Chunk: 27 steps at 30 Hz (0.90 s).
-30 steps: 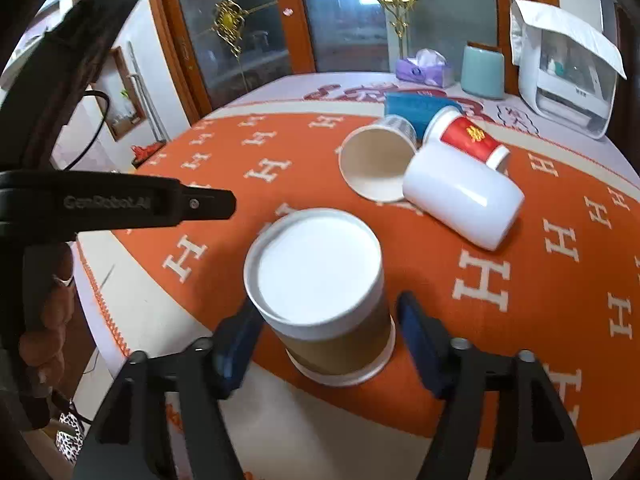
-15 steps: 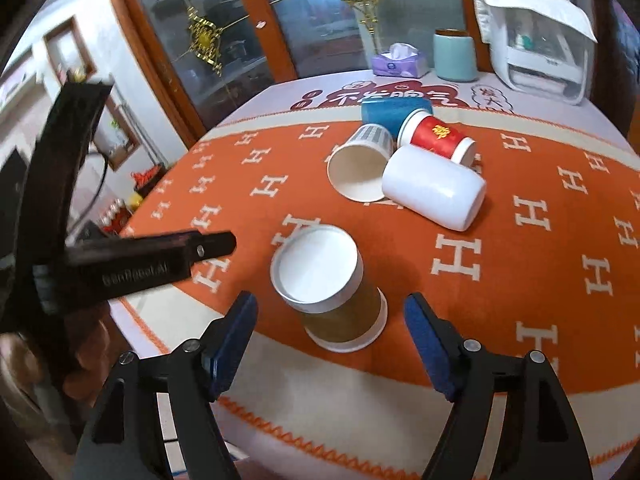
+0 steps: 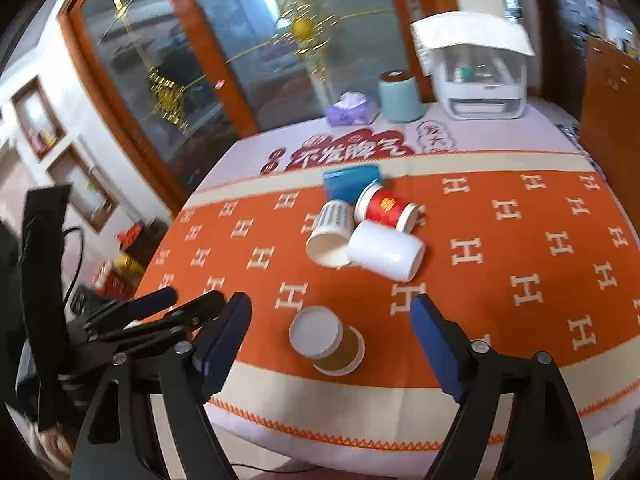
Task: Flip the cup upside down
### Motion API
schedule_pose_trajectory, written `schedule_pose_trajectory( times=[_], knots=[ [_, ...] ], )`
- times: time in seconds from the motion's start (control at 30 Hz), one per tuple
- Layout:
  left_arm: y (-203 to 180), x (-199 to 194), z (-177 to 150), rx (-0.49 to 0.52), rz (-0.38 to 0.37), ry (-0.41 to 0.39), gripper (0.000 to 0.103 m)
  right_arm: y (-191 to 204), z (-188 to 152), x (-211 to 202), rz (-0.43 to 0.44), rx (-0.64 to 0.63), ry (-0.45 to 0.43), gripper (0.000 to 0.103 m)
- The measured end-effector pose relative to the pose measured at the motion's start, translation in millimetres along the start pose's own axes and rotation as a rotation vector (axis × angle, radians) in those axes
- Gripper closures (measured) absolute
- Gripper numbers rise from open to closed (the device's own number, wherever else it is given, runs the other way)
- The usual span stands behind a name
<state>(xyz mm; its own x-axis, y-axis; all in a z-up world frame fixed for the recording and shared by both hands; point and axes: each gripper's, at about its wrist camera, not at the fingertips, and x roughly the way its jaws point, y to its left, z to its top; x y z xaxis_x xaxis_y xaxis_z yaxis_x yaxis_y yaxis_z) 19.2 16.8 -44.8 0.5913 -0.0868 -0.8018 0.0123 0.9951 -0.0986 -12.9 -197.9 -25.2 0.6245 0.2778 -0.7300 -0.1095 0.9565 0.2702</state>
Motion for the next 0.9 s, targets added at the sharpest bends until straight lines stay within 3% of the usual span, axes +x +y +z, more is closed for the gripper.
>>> schedule_pose_trajectory(
  times=[0.27, 0.9],
  knots=[
    [-14.8, -22.8, 10.0, 0.029, 0.04, -0.037, 0.029, 6.2, 7.6, -28.5, -0.051, -0.015, -0.042, 0.012],
    [-17.1, -17.2, 13.2, 0.023, 0.051, -0.008, 0.029, 8.0, 7.5, -34.4, -0.084, -0.031, -0.047, 0.012]
  ],
)
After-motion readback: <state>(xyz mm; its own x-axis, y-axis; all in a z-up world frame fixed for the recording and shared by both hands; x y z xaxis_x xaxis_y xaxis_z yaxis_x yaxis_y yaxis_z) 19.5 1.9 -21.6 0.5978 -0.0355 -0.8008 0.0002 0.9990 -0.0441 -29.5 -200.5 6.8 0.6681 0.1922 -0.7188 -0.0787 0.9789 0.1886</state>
